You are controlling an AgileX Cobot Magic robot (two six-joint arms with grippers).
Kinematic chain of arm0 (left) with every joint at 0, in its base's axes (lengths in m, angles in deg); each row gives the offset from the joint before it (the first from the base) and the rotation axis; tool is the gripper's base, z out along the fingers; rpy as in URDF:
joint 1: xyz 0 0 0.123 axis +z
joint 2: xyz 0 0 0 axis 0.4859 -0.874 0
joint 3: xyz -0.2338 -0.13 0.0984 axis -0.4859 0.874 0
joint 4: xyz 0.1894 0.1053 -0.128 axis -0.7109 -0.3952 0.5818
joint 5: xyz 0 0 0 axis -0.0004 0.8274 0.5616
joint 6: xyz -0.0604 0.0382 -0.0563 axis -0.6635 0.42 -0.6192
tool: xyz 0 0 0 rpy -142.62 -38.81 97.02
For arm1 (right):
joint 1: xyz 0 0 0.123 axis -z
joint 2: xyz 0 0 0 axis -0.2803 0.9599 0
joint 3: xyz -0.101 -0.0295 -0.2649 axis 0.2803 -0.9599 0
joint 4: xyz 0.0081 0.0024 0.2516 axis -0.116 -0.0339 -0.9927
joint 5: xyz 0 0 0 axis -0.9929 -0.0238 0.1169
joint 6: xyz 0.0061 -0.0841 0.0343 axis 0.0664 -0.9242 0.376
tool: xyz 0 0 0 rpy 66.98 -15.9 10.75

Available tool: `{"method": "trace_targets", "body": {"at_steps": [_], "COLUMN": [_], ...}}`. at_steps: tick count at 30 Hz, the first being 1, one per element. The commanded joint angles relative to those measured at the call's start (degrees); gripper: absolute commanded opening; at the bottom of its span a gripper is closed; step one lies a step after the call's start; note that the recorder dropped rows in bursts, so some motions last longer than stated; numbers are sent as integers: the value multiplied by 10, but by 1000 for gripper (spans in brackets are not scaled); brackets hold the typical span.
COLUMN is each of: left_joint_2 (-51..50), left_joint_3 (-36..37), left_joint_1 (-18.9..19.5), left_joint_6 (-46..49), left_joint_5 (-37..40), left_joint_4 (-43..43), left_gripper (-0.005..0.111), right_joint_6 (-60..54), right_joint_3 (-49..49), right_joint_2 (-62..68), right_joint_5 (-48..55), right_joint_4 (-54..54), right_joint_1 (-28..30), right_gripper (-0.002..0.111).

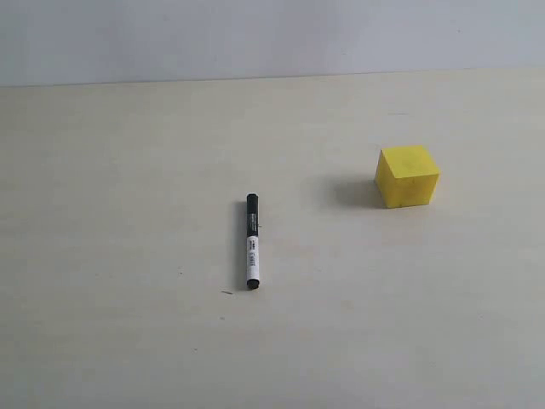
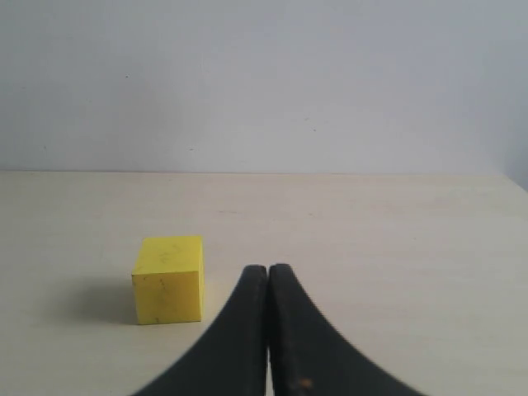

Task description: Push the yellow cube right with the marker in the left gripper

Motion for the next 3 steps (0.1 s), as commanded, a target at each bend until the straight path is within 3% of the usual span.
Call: {"method": "trace_targets", "body": {"at_steps": [1, 3], "left_joint_2": [4, 4], "left_joint_3": [2, 2], "left_joint_1": [-5, -5], "left_joint_6": [1, 1], "left_joint_5": [-4, -4], "left_joint_4": [4, 4], "left_gripper": [0, 0], "right_joint_6": [2, 2], "right_joint_3": [-3, -3], "right_joint_2": [-3, -3], "right_joint_5": [-8, -8], "right_joint_4": [0, 0], "right_joint_1": [2, 2], "right_gripper": [0, 0]}}
